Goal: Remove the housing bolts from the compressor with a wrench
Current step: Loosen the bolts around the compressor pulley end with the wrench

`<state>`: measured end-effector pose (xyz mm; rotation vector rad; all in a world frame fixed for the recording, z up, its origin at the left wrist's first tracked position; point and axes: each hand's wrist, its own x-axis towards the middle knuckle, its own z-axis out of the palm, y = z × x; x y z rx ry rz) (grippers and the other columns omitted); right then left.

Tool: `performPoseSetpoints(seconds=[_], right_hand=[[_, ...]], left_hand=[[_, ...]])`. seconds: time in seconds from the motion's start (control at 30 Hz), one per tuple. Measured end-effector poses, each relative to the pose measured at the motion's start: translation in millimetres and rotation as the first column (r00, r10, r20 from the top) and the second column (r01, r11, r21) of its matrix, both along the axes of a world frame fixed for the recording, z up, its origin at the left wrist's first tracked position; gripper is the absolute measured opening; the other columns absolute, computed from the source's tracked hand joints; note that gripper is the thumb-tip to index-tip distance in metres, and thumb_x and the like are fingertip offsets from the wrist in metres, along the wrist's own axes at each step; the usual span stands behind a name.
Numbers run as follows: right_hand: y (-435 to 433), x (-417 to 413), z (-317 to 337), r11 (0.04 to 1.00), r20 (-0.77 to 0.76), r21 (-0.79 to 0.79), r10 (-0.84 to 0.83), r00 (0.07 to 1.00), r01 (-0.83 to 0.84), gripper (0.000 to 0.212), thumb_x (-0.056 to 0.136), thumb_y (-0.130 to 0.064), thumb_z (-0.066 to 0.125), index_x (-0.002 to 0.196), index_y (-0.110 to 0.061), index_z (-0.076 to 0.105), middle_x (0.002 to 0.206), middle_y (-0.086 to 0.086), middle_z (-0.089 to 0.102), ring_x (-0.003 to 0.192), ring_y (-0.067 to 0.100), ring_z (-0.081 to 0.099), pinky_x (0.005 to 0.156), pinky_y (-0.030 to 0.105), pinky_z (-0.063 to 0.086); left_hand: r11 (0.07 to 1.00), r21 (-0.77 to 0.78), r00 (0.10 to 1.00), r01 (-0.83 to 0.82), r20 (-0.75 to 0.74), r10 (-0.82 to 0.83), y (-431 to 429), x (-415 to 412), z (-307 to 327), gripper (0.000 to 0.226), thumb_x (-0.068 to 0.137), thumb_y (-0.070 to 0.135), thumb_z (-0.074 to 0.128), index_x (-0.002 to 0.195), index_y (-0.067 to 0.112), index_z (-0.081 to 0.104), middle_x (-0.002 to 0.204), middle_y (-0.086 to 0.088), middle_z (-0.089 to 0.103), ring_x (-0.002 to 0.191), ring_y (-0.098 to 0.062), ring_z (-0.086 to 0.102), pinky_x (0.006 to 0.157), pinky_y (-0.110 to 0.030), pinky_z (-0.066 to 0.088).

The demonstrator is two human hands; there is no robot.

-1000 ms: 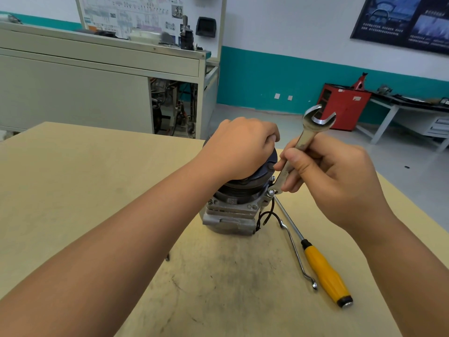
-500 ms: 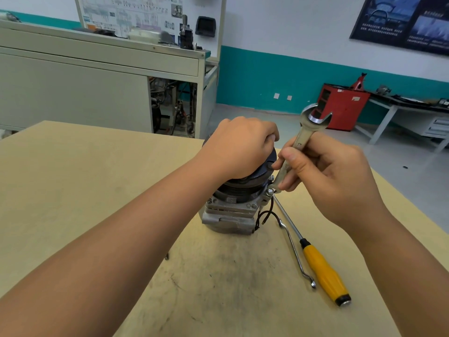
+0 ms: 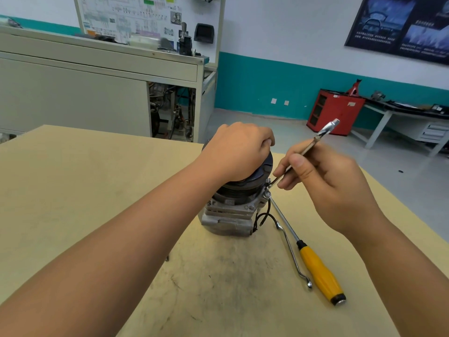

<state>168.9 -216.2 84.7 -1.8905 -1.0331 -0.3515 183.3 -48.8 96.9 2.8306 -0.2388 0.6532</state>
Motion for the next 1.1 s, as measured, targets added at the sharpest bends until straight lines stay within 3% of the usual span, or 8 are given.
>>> performPoseSetpoints(seconds=[0.1,0.2,0.33,0.6,0.8,0.93,1.1], right_hand=[[-2,-1,-2,0.997,-0.019,0.073,-0.016,1.000,0.017,0.017,0.094,-0.026,0.044,0.087,-0.018,0.057,0.076,-0.006,0.066,0.066,0.010,0.066,0.063,0.021,0.054],[-2,-2,-1,0.999,-0.042,0.047,-0.026,0.999,0.028,0.020,0.089,-0.032,0.040,0.086,-0.021,0.057,0.081,-0.007,0.067,0.068,0.010,0.067,0.064,0.021,0.054],[-7,0,-5,0.998,-0.040,0.023,-0.054,0.998,0.055,0.020,0.097,-0.027,0.042,0.086,-0.019,0.057,0.086,-0.010,0.067,0.069,0.010,0.067,0.065,0.020,0.054],[-11,-3,-15,0.994,-0.063,0.064,-0.088,0.994,0.092,0.028,0.092,-0.024,0.038,0.084,-0.011,0.061,0.081,-0.004,0.067,0.071,0.010,0.067,0.067,0.022,0.054],[-10,-9,-19,0.965,-0.169,0.231,-0.083,0.982,0.122,0.035,0.092,-0.031,0.039,0.087,-0.003,0.060,0.080,0.001,0.068,0.069,0.015,0.069,0.065,0.025,0.056],[-11,-11,-18,0.968,-0.181,0.233,-0.054,0.982,0.096,0.036,0.090,-0.029,0.038,0.087,0.000,0.059,0.082,0.004,0.068,0.070,0.018,0.069,0.066,0.027,0.057],[-16,-12,-20,0.989,-0.087,0.127,-0.065,0.994,0.076,0.027,0.095,-0.026,0.040,0.083,-0.017,0.062,0.084,-0.002,0.068,0.073,0.014,0.069,0.067,0.026,0.057]], left_hand=[[1.000,0.004,1.000,-0.002,-0.011,0.002,1,0,0,0.034,0.102,0.026,0.030,0.122,0.026,0.057,0.121,0.001,0.063,0.112,-0.024,0.054,0.094,-0.041,0.040],[1.000,0.000,1.000,0.000,-0.014,0.000,1,0,0,0.034,0.102,0.026,0.030,0.122,0.025,0.057,0.121,0.001,0.063,0.113,-0.024,0.053,0.094,-0.042,0.040],[1.000,-0.001,1.000,0.005,-0.015,-0.005,0,2,0,0.034,0.102,0.026,0.031,0.122,0.025,0.057,0.122,0.001,0.063,0.113,-0.024,0.054,0.096,-0.043,0.040],[1.000,-0.008,1.000,0.007,-0.008,-0.007,0,2,-1,0.034,0.102,0.025,0.031,0.122,0.025,0.058,0.121,0.002,0.064,0.112,-0.023,0.054,0.095,-0.041,0.040],[1.000,-0.010,1.000,0.007,-0.007,-0.007,0,3,-1,0.034,0.102,0.025,0.031,0.122,0.025,0.058,0.120,0.002,0.064,0.113,-0.024,0.054,0.094,-0.041,0.040],[1.000,-0.004,1.000,-0.002,-0.012,0.002,-1,3,-1,0.034,0.102,0.025,0.030,0.122,0.026,0.058,0.121,0.002,0.064,0.113,-0.024,0.054,0.092,-0.039,0.038],[1.000,-0.005,1.000,0.000,-0.006,0.000,-1,3,-1,0.034,0.102,0.025,0.031,0.122,0.026,0.058,0.120,0.002,0.064,0.112,-0.025,0.055,0.093,-0.040,0.040]])
